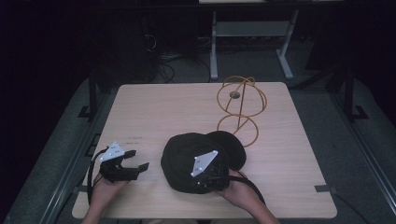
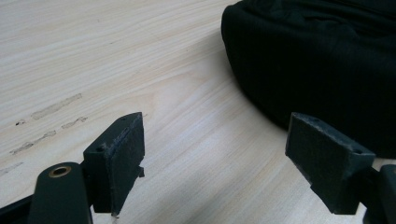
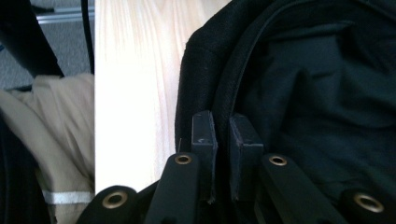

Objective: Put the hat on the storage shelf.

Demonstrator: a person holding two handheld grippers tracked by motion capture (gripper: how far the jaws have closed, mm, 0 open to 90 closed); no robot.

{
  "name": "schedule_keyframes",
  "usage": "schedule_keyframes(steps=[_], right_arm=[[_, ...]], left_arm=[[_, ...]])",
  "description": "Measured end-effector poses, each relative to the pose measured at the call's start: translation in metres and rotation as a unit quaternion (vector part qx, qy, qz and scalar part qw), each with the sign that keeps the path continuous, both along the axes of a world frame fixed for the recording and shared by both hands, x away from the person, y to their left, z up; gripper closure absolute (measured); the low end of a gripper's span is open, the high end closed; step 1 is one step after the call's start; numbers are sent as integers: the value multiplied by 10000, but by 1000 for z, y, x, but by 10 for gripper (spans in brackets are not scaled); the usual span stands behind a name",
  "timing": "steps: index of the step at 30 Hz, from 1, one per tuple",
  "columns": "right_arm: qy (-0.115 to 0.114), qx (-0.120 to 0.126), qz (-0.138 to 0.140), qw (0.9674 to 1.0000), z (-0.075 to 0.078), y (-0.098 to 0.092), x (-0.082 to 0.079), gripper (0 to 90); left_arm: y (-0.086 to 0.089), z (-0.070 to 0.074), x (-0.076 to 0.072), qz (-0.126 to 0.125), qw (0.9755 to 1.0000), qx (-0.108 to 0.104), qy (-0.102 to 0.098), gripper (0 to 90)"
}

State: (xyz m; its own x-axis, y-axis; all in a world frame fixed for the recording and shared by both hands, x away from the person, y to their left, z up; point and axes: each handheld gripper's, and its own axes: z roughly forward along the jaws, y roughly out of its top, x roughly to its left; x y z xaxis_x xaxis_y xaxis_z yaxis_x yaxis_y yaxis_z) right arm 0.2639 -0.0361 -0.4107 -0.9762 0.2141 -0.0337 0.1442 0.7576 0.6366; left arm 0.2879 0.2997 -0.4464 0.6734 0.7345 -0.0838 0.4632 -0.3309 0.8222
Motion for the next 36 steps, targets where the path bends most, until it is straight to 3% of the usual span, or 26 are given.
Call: schedule_keyframes(steps=[3,6,12,16,21,27,28,32,36], right_arm=[[-38,86,-66,9999,6,-2,-1,821],[-64,383,-170,9991,21,-8,1,822],[-124,693,-269,9972,47,-20,6,820],[-145,828,-304,9960,62,-24,6,821],[-226,991,-340,9942,73,-28,7,827],[-237,1076,-312,9934,85,-28,12,828],[-209,1109,-311,9931,88,-28,14,827],[-231,1156,-293,9926,92,-30,17,827],[-201,1249,-300,9915,98,-30,19,827]], left_arm=[[0,0,0,-44,10000,-44,8,193],[-2,3,-2,-155,9992,-375,-1,193],[-10,8,-6,-450,9968,-642,-137,192],[-17,14,-10,-649,9947,-722,-333,187],[-28,17,-12,-833,9931,-717,-420,186],[-47,24,-14,-1105,9893,-708,-640,186],[-54,27,-15,-1185,9877,-711,-732,185],[-64,29,-15,-1342,9853,-709,-781,186],[-74,32,-12,-1420,9830,-842,-805,187]])
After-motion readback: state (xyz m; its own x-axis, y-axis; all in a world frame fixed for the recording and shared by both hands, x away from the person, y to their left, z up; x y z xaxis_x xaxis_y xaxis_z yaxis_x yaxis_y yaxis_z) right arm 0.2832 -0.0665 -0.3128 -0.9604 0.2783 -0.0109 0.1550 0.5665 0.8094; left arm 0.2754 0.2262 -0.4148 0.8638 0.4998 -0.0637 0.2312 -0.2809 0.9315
